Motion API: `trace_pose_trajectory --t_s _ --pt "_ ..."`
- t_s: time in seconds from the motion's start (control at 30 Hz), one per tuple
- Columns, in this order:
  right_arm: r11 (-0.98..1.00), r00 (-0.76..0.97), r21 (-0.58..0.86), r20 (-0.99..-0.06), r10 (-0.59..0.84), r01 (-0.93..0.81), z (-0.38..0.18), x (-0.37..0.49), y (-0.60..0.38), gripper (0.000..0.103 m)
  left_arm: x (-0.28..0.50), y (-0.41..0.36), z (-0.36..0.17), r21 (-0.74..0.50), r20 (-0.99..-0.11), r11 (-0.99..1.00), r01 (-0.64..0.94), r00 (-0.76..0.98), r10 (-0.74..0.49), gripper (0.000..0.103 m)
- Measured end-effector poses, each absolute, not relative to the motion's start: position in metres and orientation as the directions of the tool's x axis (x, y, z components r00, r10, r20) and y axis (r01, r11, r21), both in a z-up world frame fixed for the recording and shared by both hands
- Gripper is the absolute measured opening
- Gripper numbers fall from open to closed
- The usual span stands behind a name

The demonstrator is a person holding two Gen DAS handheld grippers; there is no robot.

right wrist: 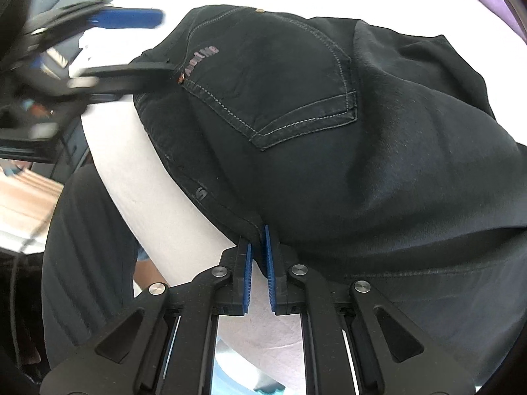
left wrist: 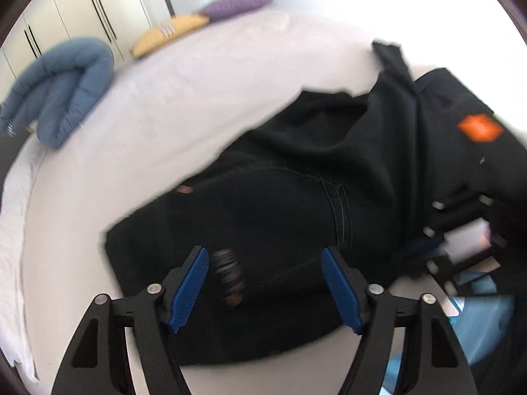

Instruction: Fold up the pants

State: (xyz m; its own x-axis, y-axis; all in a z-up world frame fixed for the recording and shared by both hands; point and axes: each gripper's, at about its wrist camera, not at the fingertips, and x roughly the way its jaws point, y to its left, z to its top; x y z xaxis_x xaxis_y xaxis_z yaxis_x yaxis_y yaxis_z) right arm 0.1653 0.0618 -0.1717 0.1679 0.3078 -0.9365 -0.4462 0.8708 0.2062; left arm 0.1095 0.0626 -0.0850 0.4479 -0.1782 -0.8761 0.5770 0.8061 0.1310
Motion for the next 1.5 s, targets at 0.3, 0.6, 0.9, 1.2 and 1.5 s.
trace_pose_trajectory --t_s 0.3,0.6,0.9,1.2,1.5 --pt "0.857 0.238 0.39 -0.845 0.478 -0.338 -0.15 0.132 -0.003 0.018 0.119 0.055 -0.13 0.124 -0.902 0.863 0.49 0.419 -0.108 0.059" --pt "0.631 0.631 0.769 -0.542 0.556 0.104 -0.096 0.145 -0.255 0.078 0.131 0.056 -0.135 0.079 -0.919 0.904 0.42 0.382 -0.097 0.061" --pt "0.382 0.82 0.879 -0.43 0.377 0.285 -0.111 0.188 -0.474 0.068 0.141 0.06 -0.138 0.064 -0.921 0.915 0.399 0.377 -0.1 0.062" --pt "0.342 0.785 0.856 -0.501 0.364 0.388 -0.141 0.206 -0.51 0.064 0.144 0.06 -0.14 0.06 -0.922 0.917 0.393 0.375 -0.1 0.062" --pt "0.362 0.769 0.856 -0.5 0.399 0.369 -0.151 0.207 -0.491 0.006 0.142 0.06 -0.141 0.063 -0.92 0.918 0.392 0.38 -0.1 0.062"
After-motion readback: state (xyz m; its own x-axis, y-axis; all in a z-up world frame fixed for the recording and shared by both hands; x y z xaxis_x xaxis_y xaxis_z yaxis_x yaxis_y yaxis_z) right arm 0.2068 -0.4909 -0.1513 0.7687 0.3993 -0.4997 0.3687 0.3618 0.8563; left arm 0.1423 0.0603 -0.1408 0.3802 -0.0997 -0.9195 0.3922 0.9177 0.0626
